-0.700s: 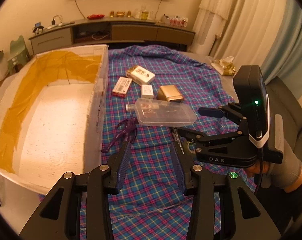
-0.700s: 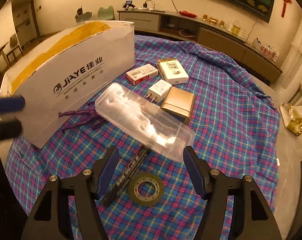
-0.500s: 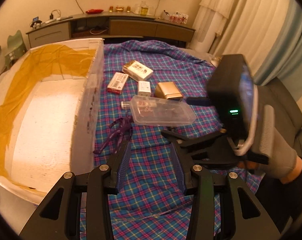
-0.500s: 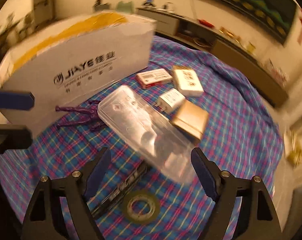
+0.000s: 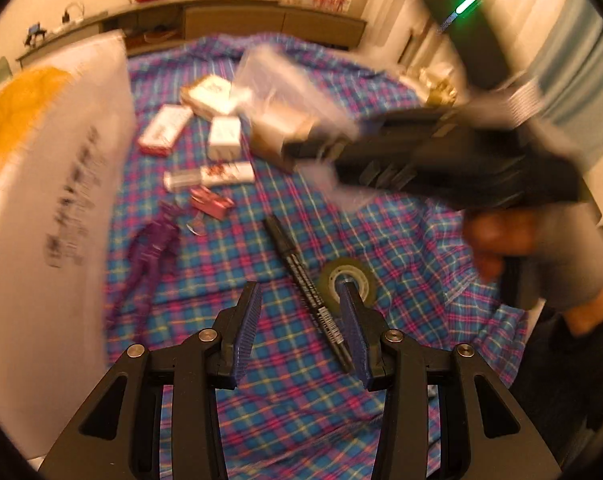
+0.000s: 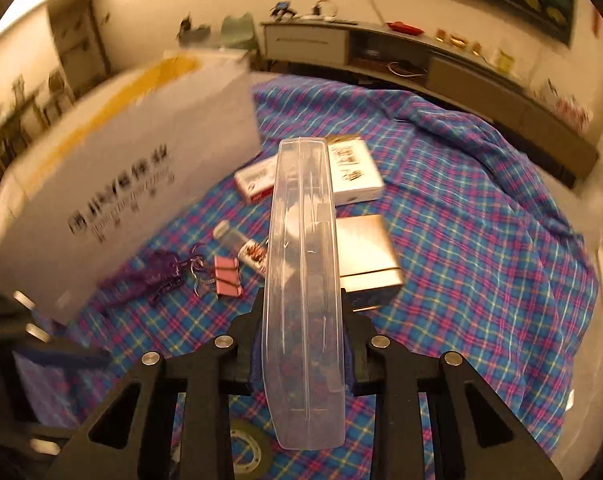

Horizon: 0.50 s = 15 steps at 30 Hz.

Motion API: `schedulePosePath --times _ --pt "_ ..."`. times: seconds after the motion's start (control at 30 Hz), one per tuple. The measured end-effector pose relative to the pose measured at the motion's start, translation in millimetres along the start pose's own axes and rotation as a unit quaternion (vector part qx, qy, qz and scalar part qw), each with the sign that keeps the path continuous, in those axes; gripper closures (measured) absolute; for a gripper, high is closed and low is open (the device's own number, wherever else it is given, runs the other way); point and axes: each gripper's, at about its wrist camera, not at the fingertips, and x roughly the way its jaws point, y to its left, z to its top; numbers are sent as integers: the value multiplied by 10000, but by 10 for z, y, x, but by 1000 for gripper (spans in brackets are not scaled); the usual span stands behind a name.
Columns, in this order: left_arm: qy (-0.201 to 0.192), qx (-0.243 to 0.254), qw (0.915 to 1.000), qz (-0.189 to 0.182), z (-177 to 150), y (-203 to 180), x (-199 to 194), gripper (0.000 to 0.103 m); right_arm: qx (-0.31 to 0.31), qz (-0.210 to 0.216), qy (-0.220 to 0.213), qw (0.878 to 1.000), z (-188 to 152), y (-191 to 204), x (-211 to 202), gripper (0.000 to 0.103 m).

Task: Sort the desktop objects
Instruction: 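Grasp the clear plastic case with the right tool while the left tool reaches the black marker, then grasp the black marker with the left tool while the right tool lifts the plastic case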

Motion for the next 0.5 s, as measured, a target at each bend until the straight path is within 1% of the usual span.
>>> schedulePosePath --times 0.1,0.17,0.2,0.23,0.37,0.4,0.43,0.5 --pt "195 -170 9996 129 17 -19 251 59 362 241 -123 9990 -21 -76 -139 72" --pt "295 -355 9986 272 26 31 385 62 555 406 -103 9976 -51 -102 -179 72" --pt "253 -430 9984 279 26 55 411 62 644 484 -107 9967 -64 -110 -212 72" --pt "148 -442 9982 376 40 51 413 65 689 515 -103 9962 -94 -102 -219 72" --pt "37 -346 9975 619 73 -40 443 68 889 715 -244 9932 -163 -217 -246 72" --pt "22 -246 9972 711 66 -84 451 81 948 768 -252 9922 -192 -233 -259 72" --pt "4 -113 9965 831 49 -136 464 88 991 808 -257 9915 -215 -242 -273 72" --pt "10 43 9965 836 21 -203 467 90 1008 796 -278 9913 -274 -229 -309 72"
